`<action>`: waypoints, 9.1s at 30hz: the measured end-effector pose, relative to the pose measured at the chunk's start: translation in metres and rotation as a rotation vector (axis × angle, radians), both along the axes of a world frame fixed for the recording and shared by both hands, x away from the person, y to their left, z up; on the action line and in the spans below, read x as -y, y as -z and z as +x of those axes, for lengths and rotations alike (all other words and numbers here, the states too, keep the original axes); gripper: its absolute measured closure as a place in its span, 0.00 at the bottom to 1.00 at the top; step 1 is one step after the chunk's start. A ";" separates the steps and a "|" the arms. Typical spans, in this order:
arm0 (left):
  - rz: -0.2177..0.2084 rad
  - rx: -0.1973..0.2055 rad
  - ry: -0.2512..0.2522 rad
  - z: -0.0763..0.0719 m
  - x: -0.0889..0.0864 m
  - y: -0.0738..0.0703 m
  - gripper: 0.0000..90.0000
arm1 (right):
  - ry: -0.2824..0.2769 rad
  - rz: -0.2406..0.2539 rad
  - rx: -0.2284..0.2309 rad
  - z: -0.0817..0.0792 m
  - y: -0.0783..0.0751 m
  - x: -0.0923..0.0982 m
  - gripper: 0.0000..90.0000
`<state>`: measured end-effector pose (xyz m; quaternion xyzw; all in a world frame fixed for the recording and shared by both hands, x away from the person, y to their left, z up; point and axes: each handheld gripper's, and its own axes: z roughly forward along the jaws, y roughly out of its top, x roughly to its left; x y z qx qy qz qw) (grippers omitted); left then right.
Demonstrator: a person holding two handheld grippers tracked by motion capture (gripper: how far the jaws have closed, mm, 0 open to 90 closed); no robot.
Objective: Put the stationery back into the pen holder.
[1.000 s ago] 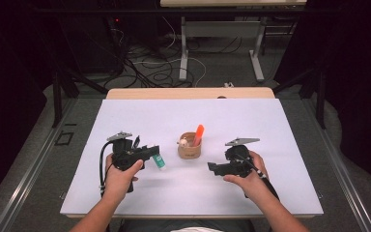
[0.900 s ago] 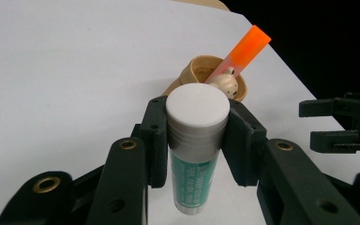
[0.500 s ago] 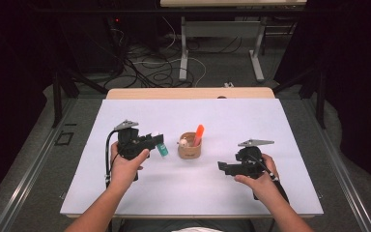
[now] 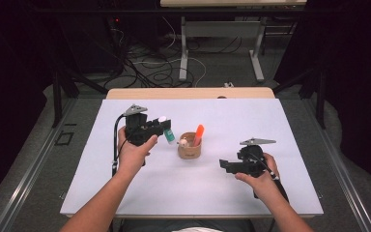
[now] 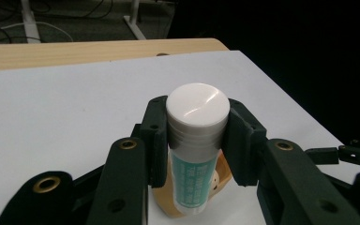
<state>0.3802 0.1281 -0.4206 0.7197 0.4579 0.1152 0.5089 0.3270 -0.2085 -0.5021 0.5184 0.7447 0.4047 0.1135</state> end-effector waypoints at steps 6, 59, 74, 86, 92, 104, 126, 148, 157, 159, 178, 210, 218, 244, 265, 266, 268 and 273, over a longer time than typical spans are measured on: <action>0.002 0.018 -0.001 0.005 0.012 -0.002 0.72 | 0.006 0.004 -0.004 0.000 0.000 0.001 0.22; 0.175 0.011 0.015 0.031 0.075 0.055 0.71 | -0.010 0.013 -0.060 0.001 0.007 0.000 0.22; 0.230 0.019 0.014 0.031 0.078 0.063 0.71 | -0.014 0.011 -0.074 0.001 0.009 -0.003 0.22; 0.257 0.016 0.004 0.032 0.077 0.065 0.71 | -0.017 0.011 -0.083 0.001 0.009 -0.003 0.22; 0.257 0.011 0.006 0.032 0.075 0.067 0.70 | -0.023 0.006 -0.078 0.001 0.009 -0.003 0.22; 0.233 0.019 0.014 0.030 0.074 0.066 0.64 | -0.024 0.008 -0.083 0.001 0.010 -0.004 0.22; 0.186 0.004 0.021 0.025 0.052 0.042 0.42 | -0.021 0.005 -0.074 0.001 0.009 -0.005 0.22; 0.196 -0.040 -0.014 0.034 -0.026 0.019 0.31 | -0.018 0.004 -0.075 0.001 0.009 -0.006 0.22; 0.124 -0.111 -0.085 0.029 -0.054 0.036 0.26 | -0.017 0.002 -0.068 0.001 0.010 -0.006 0.22; 0.114 -0.130 -0.111 0.028 -0.059 0.039 0.24 | -0.014 0.003 -0.065 0.001 0.010 -0.007 0.22; 0.163 -0.171 -0.178 0.009 -0.110 0.059 0.23 | -0.023 -0.005 -0.065 0.001 0.010 -0.007 0.22; 0.197 -0.407 -0.188 0.011 -0.126 0.088 0.52 | -0.081 -0.072 0.058 0.007 0.017 -0.002 0.22; 0.216 -0.453 -0.174 0.013 -0.121 0.095 0.62 | -0.085 -0.076 0.056 0.008 0.018 -0.002 0.22; 0.363 -0.540 -0.132 0.015 -0.110 0.113 0.81 | -0.081 -0.068 0.033 0.007 0.019 -0.003 0.22; 0.303 -0.592 -0.176 0.017 -0.114 0.114 0.88 | -0.091 -0.074 0.035 0.007 0.019 -0.004 0.22; 0.292 -0.599 -0.179 0.018 -0.114 0.114 0.88 | -0.095 -0.062 0.044 0.007 0.020 -0.005 0.22; 0.288 -0.599 -0.176 0.018 -0.116 0.114 0.88 | -0.094 -0.073 0.036 0.007 0.020 -0.005 0.22; 0.287 -0.602 -0.171 0.018 -0.116 0.112 0.88 | -0.118 -0.092 0.057 0.007 0.019 -0.007 0.22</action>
